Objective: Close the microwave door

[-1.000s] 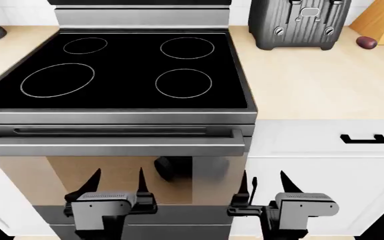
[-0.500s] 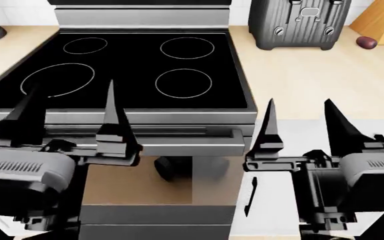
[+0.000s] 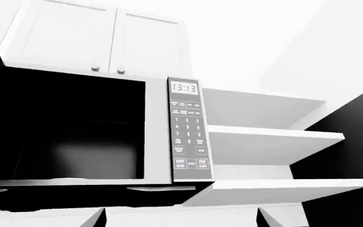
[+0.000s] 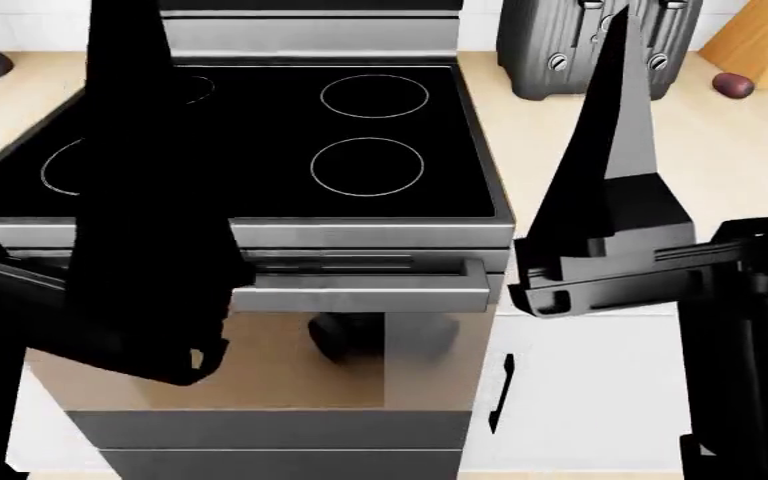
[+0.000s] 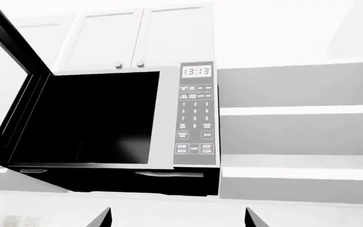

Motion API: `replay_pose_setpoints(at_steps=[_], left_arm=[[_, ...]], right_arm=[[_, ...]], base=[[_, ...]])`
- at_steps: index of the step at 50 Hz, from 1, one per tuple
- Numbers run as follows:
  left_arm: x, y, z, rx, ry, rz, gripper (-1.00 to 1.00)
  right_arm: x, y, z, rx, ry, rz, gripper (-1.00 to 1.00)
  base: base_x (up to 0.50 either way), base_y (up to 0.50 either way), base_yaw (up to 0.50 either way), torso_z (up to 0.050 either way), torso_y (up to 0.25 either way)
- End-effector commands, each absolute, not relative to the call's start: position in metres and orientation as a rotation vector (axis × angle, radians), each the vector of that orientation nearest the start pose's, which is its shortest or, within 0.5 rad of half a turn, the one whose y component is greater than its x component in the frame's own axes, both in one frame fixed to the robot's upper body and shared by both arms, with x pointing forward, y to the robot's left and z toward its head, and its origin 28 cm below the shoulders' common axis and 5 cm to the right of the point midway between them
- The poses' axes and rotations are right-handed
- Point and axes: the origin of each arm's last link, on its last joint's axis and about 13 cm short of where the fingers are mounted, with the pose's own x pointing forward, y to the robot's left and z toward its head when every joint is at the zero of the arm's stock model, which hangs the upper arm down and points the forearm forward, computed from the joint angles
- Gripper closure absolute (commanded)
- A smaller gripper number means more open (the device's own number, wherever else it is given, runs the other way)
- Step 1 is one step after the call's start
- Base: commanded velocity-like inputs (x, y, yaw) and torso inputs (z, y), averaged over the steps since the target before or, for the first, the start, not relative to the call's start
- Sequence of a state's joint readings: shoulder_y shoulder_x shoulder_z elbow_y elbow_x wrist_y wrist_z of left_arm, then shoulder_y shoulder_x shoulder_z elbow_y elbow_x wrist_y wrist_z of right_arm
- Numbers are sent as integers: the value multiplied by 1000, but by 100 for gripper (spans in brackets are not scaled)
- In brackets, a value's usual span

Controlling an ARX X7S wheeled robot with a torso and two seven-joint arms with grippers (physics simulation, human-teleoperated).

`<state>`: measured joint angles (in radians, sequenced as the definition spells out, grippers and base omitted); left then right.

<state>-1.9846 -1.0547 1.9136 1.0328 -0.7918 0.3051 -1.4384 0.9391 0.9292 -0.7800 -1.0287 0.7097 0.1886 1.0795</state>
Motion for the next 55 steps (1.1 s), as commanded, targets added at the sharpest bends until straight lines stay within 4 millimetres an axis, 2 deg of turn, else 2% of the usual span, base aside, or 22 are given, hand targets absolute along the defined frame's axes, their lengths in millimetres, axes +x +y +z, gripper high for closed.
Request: replay_pose_setpoints(at_steps=[1, 25, 55], left_arm=[[125, 210, 303, -90, -897, -116, -100], [122, 222, 310, -102, -992, 0, -100], [123, 223, 309, -105, -996, 10, -100]], right_arm=[[151, -98, 275, -23, -873, 59, -100], [146, -100, 278, -66, -941, 42, -100], [147, -98, 274, -53, -934, 52, -100]], base=[[0, 0, 0, 0, 0], [4, 59, 0, 0, 0], [128, 413, 0, 0, 0]])
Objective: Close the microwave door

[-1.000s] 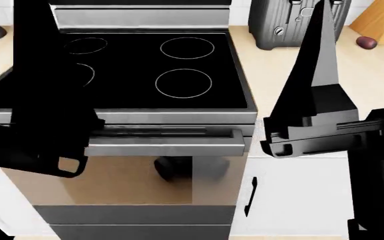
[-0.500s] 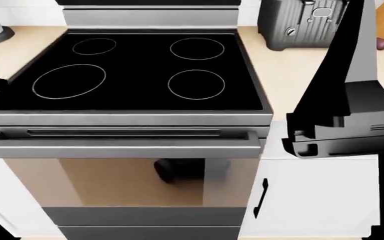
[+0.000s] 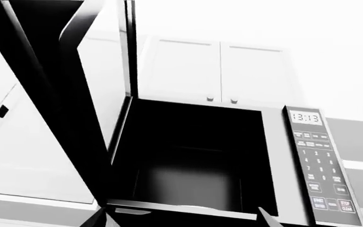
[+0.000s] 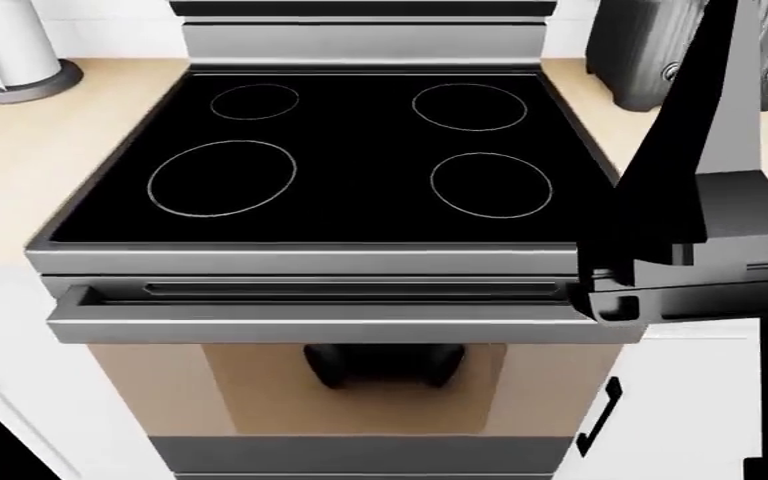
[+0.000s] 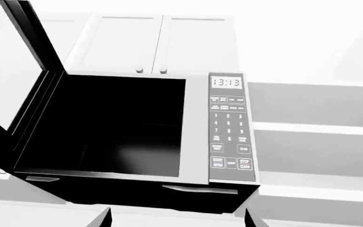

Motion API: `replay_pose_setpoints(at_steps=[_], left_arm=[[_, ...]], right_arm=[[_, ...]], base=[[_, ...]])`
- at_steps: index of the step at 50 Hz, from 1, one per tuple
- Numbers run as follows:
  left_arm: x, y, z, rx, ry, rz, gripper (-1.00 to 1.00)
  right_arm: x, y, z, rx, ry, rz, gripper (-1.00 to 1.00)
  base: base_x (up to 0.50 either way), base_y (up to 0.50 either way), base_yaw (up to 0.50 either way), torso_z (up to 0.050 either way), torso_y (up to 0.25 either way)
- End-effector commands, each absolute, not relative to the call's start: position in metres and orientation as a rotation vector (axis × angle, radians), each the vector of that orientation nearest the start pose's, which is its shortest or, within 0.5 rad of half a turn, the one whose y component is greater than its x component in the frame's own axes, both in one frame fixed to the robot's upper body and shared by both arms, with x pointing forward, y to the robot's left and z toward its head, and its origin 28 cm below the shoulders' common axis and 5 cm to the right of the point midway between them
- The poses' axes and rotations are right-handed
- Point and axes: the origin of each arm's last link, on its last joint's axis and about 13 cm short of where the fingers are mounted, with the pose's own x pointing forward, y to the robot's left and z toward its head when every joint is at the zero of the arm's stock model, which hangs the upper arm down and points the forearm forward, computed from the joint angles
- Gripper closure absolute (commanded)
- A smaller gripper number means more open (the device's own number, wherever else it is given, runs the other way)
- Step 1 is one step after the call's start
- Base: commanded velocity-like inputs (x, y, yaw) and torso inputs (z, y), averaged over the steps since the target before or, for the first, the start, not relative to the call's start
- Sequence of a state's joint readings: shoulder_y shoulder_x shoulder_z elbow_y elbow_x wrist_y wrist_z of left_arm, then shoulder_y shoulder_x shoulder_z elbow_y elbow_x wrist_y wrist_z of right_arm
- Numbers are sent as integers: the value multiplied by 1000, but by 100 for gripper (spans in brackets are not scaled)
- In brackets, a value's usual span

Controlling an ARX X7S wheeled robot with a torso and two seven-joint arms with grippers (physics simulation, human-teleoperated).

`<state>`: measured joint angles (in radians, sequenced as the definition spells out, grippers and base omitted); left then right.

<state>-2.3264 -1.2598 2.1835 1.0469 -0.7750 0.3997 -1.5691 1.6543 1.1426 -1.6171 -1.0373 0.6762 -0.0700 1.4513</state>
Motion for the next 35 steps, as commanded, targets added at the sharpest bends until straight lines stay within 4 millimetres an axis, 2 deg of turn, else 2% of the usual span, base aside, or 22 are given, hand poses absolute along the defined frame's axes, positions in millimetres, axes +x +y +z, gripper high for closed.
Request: replay_pose_setpoints(at_steps=[1, 35], left_arm=[[123, 223, 309, -105, -995, 10, -100], [123, 223, 307, -114, -995, 14, -100]], right_arm=[[147, -98, 274, -54, -933, 52, -100], [147, -97, 272, -53, -930, 60, -100]], base=[[133, 426, 0, 0, 0], [130, 494, 0, 0, 0]])
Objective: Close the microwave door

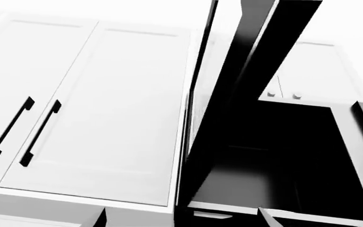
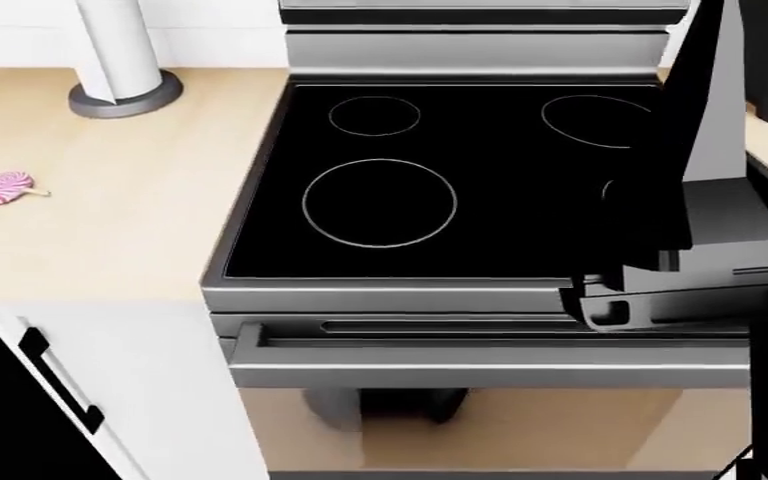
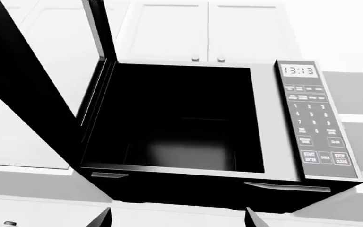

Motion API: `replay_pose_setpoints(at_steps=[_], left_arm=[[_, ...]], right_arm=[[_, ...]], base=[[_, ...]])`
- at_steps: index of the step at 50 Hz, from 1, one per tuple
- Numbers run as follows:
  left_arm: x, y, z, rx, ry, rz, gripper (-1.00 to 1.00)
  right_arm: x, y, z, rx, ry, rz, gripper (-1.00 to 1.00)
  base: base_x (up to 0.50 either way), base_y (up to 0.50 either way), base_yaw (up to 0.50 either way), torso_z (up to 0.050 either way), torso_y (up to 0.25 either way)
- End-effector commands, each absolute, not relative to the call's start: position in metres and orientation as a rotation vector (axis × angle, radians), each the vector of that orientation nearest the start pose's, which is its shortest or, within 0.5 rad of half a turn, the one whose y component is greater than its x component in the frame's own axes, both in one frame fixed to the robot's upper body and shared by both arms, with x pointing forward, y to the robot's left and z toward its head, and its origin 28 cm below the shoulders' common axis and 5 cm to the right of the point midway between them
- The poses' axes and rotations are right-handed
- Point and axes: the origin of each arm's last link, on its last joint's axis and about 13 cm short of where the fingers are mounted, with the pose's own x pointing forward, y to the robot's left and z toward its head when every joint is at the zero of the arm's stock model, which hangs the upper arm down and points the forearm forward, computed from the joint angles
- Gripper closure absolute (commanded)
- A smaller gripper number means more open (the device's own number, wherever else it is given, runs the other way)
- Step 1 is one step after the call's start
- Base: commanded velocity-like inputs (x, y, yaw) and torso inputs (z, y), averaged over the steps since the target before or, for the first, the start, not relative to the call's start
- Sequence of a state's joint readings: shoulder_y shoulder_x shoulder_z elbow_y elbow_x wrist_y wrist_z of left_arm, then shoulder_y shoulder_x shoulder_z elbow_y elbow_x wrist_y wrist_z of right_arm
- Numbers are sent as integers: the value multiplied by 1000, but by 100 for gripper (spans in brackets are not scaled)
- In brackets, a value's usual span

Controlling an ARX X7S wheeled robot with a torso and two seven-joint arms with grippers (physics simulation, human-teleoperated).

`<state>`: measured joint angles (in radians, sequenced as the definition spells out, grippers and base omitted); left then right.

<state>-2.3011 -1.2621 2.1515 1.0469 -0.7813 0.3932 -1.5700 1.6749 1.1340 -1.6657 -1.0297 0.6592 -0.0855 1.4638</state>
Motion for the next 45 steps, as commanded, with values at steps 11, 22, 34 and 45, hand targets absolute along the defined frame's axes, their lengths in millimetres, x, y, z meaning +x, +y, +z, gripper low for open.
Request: replay_pose_setpoints(at_steps=[11, 22, 34, 45], left_arm=[[123, 224, 307, -115, -998, 13, -100], [123, 224, 307, -117, -1003, 14, -100], [123, 224, 308, -119, -1005, 15, -100], [123, 224, 307, -120, -1001, 13, -100]], right_arm=[[147, -97, 272, -51, -930, 60, -100], [147, -97, 272, -52, -933, 61, -100], [147, -97, 272, -50, -933, 61, -100], [148, -97, 271, -48, -928, 58, -100]], base=[[133, 500, 0, 0, 0], [132, 500, 0, 0, 1], [130, 500, 0, 0, 0], [130, 500, 0, 0, 0]])
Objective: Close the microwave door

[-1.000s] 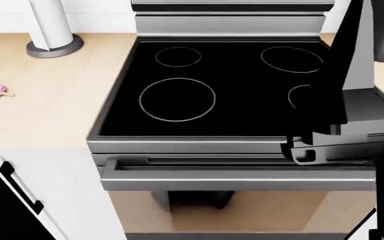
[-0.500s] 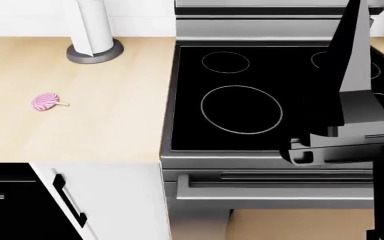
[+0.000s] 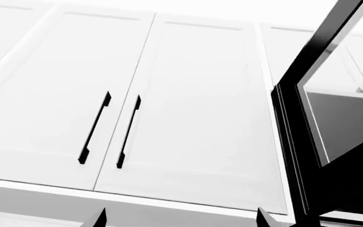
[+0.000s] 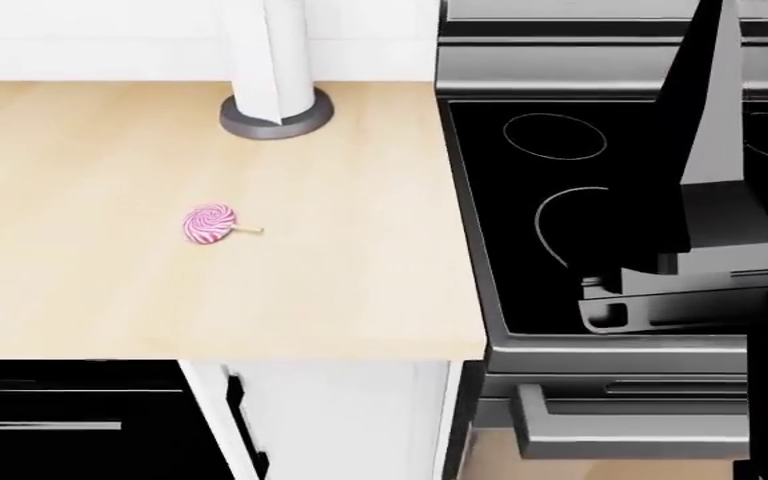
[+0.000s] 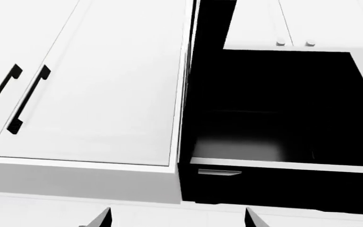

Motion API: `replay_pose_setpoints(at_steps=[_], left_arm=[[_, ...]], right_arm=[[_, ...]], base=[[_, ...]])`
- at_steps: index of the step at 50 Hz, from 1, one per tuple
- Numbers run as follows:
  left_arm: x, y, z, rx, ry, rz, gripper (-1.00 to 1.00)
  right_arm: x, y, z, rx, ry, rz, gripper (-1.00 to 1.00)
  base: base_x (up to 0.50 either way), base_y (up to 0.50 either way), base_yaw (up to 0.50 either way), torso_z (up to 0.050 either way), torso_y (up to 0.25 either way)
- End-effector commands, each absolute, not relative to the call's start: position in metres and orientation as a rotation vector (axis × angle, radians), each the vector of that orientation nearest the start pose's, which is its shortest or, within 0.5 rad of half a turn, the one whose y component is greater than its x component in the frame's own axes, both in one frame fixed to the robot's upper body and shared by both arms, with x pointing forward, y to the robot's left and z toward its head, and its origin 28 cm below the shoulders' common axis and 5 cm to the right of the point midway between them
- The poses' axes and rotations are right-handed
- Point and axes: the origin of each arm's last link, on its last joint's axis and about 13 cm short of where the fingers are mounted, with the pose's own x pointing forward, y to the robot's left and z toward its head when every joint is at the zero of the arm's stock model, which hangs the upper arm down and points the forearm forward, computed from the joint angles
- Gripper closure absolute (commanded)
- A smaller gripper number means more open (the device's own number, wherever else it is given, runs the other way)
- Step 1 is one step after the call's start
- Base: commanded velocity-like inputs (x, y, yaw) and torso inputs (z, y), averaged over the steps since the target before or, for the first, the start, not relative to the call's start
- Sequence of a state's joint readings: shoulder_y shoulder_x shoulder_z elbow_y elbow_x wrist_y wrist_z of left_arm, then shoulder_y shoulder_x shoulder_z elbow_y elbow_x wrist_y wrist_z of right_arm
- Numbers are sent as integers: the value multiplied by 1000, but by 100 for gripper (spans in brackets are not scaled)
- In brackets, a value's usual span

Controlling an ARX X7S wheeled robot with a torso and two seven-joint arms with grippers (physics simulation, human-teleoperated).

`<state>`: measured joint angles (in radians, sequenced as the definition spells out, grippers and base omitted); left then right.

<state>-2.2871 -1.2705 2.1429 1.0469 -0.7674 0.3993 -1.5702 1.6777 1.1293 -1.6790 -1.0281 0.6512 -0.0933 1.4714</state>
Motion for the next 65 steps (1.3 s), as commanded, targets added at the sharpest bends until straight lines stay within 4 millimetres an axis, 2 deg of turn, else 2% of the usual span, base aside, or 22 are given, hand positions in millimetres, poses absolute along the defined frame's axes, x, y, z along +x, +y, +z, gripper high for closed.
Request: replay_pose_setpoints(at_steps=[1, 18, 33, 49, 65], left_arm=[[123, 224, 307, -120, -1002, 13, -100], [123, 223, 307, -123, -1004, 10, -100], [124, 224, 303, -121, -1009, 10, -100], [124, 224, 302, -113, -1005, 7, -100], [124, 223, 303, -111, -1006, 5, -100]], right_arm=[[148, -97, 271, -48, -928, 58, -100], [148, -97, 270, -37, -930, 61, -100], [147, -97, 270, -29, -945, 72, -100], [146, -96, 268, -3, -949, 85, -100], [146, -96, 269, 16, -954, 94, -100]], base=[[132, 500, 0, 0, 0], [129, 496, 0, 0, 1], [129, 326, 0, 0, 1], [225, 82, 0, 0, 1], [13, -249, 0, 0, 0]])
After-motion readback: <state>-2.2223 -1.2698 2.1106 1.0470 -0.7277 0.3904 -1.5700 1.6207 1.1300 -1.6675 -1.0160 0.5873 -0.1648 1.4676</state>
